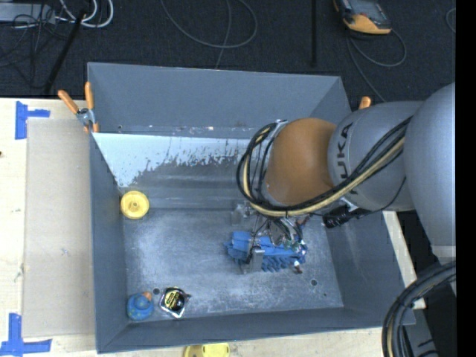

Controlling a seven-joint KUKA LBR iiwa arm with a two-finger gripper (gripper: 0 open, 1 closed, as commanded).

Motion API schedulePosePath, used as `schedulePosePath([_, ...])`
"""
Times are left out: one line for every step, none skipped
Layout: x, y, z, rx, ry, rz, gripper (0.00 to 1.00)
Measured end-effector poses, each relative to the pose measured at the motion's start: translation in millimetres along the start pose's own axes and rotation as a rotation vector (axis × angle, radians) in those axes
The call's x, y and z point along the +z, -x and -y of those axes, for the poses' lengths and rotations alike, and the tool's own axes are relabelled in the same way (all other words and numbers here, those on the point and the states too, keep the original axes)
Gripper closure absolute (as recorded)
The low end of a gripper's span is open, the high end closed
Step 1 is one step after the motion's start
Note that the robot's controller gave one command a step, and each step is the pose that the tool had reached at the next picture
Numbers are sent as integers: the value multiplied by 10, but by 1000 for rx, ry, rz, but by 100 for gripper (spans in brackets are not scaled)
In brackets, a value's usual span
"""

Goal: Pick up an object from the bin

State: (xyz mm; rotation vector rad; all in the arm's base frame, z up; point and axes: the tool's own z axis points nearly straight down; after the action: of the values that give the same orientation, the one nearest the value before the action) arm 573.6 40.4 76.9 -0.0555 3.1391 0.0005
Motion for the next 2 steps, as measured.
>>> schedulePosePath([-88, -377, 187, 31, 0, -4, 100])
schedulePosePath([-88, -377, 188, 32, 1, -4, 100])
